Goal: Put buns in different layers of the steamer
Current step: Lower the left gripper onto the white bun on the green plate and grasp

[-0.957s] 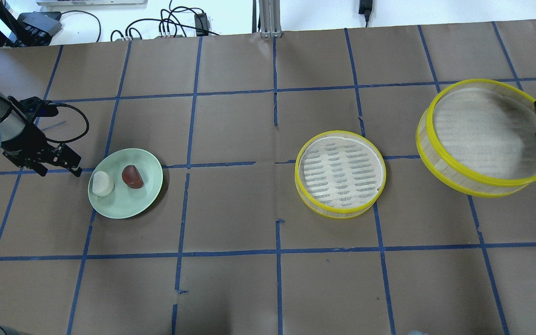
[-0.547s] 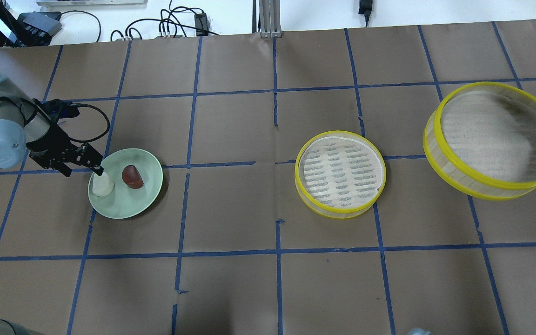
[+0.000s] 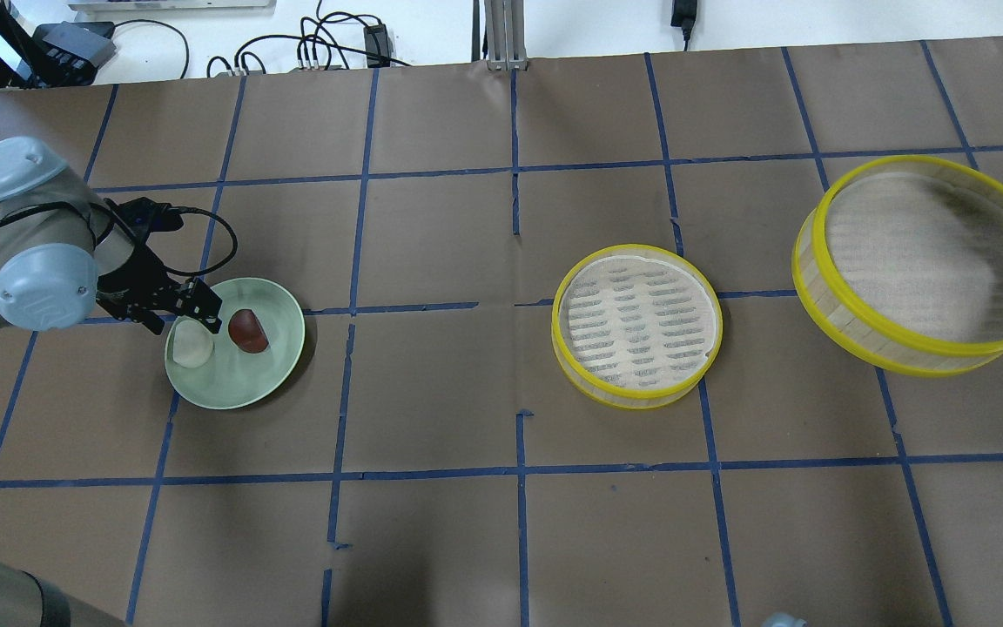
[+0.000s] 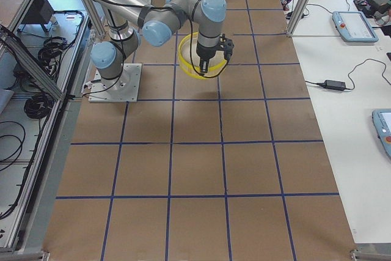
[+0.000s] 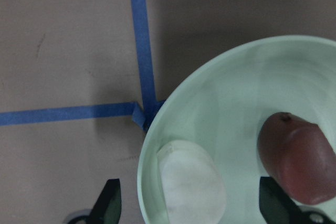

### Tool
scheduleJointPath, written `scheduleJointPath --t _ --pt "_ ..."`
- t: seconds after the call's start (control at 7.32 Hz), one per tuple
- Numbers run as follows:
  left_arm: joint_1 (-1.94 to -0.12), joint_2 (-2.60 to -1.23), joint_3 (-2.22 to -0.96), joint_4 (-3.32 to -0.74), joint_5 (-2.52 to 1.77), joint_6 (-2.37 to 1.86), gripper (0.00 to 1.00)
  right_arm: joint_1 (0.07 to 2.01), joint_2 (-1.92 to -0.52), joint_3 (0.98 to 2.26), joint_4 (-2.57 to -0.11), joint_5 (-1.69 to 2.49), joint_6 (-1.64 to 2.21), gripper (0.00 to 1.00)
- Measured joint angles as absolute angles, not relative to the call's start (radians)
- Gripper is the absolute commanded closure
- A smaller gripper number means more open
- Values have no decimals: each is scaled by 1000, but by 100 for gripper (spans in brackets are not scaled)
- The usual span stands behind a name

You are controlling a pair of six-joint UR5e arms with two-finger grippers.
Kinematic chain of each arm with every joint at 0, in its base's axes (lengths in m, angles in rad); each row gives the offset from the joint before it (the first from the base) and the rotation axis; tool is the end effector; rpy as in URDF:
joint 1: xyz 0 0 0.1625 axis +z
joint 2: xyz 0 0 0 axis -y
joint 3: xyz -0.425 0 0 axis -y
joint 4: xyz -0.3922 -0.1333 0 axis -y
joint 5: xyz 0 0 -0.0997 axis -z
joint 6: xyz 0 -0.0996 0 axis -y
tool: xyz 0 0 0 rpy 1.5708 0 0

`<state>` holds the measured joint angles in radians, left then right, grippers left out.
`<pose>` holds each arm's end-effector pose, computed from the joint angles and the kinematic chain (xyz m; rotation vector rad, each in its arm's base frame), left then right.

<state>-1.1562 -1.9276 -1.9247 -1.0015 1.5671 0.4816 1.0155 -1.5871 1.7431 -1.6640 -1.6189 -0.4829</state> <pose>0.0913 -0.5393 0.1922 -0.1025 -3.0692 -0.1936 -0.1406 -0.4703 0.4210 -0.1109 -3.1266 -0.1227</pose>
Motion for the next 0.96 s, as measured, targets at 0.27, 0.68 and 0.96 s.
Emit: scheduleJointPath --t 0.27,0.68,0.96 --pt "-1177 -1925 -1926 -995 1608 486 23 1015 -1588 1742 -1663 -1618 -483 91" --pt "-1193 -1922 -1926 -997 1652 487 47 1015 -1588 1743 -1661 -1618 -483 91" --pt "-1195 -1916 -1926 -1000 1654 491 61 1016 -1588 1747 -1662 -1617 -480 90"
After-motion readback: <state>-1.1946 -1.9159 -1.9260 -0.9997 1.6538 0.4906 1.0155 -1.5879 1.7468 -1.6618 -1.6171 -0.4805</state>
